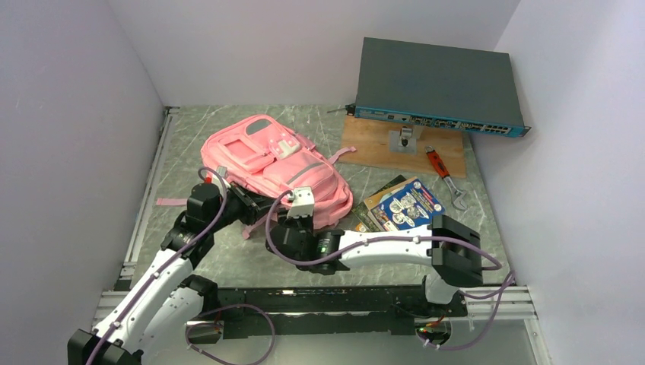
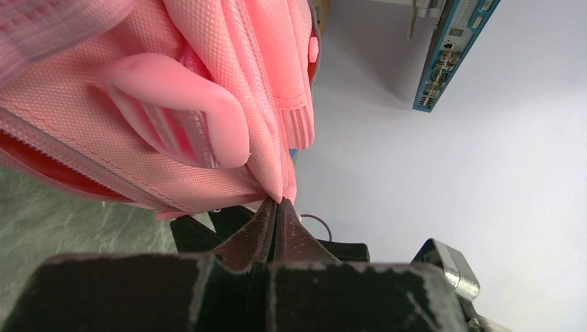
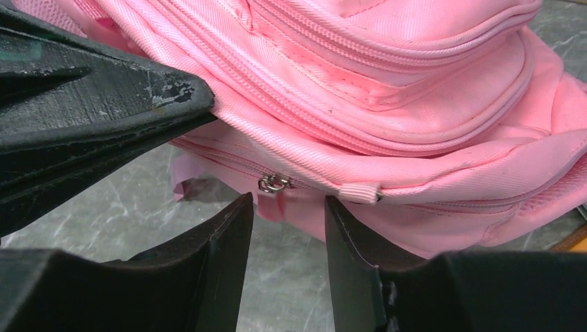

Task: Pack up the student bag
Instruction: Unzip the student bag at the center of the board.

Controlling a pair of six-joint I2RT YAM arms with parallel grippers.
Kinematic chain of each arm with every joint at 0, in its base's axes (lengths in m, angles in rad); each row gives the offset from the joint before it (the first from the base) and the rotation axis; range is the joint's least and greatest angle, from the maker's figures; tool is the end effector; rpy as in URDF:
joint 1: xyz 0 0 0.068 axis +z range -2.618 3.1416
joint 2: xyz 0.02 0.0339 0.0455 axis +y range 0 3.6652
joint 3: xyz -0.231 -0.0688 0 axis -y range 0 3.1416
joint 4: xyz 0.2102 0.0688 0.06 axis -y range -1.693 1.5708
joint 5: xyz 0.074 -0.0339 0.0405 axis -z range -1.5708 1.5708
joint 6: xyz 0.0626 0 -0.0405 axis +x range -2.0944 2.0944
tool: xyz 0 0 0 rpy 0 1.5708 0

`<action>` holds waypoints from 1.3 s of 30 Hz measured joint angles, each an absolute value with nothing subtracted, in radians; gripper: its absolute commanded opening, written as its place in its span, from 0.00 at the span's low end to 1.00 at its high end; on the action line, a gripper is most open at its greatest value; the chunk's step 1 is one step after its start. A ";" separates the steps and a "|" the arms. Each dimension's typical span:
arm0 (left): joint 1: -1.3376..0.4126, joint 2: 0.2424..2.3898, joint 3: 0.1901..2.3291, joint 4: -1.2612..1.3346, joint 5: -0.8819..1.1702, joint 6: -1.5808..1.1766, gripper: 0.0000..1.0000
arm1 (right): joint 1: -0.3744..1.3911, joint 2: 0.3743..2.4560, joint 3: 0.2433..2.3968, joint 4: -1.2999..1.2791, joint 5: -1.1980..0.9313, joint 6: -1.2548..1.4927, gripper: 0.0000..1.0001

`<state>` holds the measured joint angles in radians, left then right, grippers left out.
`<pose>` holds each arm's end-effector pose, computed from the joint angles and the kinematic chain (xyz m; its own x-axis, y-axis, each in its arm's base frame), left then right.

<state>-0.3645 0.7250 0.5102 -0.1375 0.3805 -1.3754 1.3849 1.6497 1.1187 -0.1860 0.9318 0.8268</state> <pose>0.1685 -0.0892 0.2349 -0.7068 -0.7052 -0.0565 -0.1888 0.2650 -0.9456 0.1111 0.3187 0.2159 -0.4312 0.0813 -0.8986 -0.2318 0.9525 0.1974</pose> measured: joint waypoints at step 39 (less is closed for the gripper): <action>-0.121 0.733 0.528 -0.411 0.431 -0.928 0.00 | 1.189 1.328 0.751 -0.010 0.427 0.565 0.00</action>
<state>-0.1207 0.7334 0.5278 -0.4110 0.4313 -0.9279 1.1893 1.3285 0.7513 -0.0105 0.4267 0.5652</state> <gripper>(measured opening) 0.007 0.040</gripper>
